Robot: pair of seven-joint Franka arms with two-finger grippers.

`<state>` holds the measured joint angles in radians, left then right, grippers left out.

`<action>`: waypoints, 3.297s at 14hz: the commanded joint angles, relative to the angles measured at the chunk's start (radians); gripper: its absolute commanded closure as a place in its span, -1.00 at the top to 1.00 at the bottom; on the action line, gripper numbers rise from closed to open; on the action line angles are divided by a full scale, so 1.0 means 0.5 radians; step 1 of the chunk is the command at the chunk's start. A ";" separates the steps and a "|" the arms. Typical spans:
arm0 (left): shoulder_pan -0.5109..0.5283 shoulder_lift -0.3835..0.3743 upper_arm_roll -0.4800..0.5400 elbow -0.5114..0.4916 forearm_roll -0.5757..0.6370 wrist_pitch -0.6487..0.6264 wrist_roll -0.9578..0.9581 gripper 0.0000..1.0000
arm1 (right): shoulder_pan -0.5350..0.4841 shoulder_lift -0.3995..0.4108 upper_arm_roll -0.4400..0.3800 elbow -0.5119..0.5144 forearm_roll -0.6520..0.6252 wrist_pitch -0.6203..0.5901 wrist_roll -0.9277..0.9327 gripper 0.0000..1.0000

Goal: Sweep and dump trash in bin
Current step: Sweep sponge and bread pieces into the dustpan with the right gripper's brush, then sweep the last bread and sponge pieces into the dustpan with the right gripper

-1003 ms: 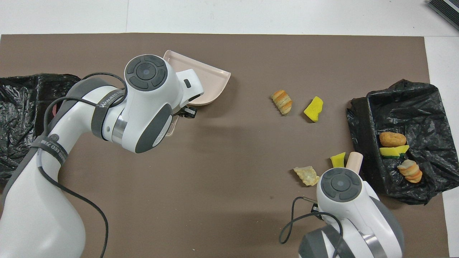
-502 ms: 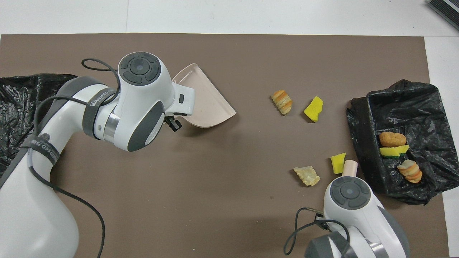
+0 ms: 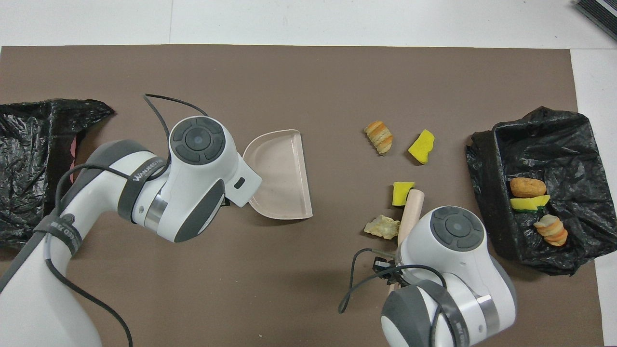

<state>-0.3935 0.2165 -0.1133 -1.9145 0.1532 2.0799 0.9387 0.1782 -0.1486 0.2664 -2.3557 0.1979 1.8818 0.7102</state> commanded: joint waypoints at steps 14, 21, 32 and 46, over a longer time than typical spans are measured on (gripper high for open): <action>-0.247 -0.292 0.012 -0.423 0.034 0.135 -0.392 -1.00 | 0.399 0.629 -0.011 0.885 0.019 -0.073 -0.288 -1.00; -0.201 -0.280 0.012 -0.420 0.034 0.172 -0.396 -1.00 | 0.123 0.678 -0.011 0.941 -0.453 -0.085 -0.456 -1.00; -0.219 -0.185 0.015 -0.193 0.016 -0.030 -0.782 -1.00 | -0.503 0.892 -0.008 1.156 -1.129 -0.285 -0.852 -1.00; -0.213 -0.221 0.012 -0.245 -0.116 -0.205 -0.798 -1.00 | 0.024 1.009 0.007 1.153 -0.403 -0.220 -1.111 -1.00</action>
<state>-0.5034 0.1155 -0.1059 -2.0283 0.1011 1.9996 0.4735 0.1592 0.3450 0.2683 -1.7875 -0.0652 1.7650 0.1930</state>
